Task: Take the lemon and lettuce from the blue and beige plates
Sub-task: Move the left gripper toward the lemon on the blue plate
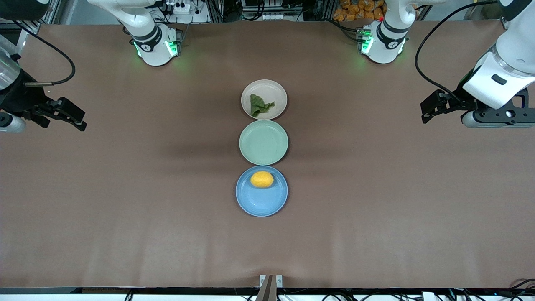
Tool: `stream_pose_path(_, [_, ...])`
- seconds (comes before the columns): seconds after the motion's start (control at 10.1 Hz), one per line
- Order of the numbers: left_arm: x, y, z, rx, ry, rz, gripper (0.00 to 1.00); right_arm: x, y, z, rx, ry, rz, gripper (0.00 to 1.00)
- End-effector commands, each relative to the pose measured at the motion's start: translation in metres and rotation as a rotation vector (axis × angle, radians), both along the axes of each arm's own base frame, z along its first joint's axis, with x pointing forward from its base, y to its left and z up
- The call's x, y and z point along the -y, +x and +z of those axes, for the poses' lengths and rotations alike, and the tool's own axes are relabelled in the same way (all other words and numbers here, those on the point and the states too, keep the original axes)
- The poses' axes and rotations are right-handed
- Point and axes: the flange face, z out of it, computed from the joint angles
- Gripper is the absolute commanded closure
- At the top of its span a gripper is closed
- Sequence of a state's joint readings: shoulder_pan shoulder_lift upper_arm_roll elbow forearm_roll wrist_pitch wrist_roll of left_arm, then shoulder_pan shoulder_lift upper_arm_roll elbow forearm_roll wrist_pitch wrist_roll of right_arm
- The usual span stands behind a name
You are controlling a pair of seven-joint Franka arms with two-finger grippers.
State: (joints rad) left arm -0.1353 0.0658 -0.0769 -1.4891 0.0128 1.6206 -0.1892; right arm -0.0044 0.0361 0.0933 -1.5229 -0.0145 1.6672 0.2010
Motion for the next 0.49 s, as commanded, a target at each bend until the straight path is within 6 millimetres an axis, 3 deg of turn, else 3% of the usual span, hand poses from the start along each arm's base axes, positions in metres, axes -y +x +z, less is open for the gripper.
stream_pose_path(0.0, [0.002,0.001,0.004,0.007,-0.012,-0.008,0.00,0.001,-0.002,0.006,0.003,-0.010,0.007,0.00])
stream_pose_path(0.2, [0.008,0.006,-0.006,-0.008,-0.010,-0.021,0.00,0.001,-0.002,0.005,0.001,-0.010,0.007,0.00])
stream_pose_path(0.39, [0.017,0.017,-0.007,0.063,-0.012,-0.158,0.00,0.001,-0.002,0.006,0.004,-0.008,0.007,0.00])
